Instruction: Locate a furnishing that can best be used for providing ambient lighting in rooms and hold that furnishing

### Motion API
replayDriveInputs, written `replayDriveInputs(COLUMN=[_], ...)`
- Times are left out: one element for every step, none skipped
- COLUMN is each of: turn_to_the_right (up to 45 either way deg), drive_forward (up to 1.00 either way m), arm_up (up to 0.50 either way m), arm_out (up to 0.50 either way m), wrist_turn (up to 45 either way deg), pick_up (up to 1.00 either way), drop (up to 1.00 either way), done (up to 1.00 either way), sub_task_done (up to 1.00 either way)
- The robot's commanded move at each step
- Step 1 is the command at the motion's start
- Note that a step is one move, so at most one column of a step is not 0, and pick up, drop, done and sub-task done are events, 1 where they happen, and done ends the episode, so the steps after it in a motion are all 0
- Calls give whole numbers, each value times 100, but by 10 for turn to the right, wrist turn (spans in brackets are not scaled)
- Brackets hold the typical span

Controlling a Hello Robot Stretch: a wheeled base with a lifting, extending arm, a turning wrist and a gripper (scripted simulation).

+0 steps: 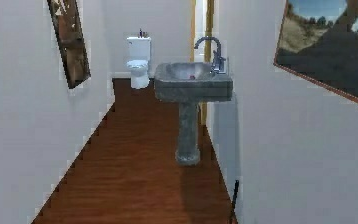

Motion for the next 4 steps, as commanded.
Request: replayDriveInputs(turn_to_the_right=[0,-270,0,-90], drive_forward=[45,0,100,0], arm_up=[0,0,0,0], arm_out=[0,0,0,0], wrist_turn=[0,0,0,0], pick_up=[0,0,0,0], drop=[0,0,0,0], done=[0,0,0,0], sub_task_done=[0,0,0,0])
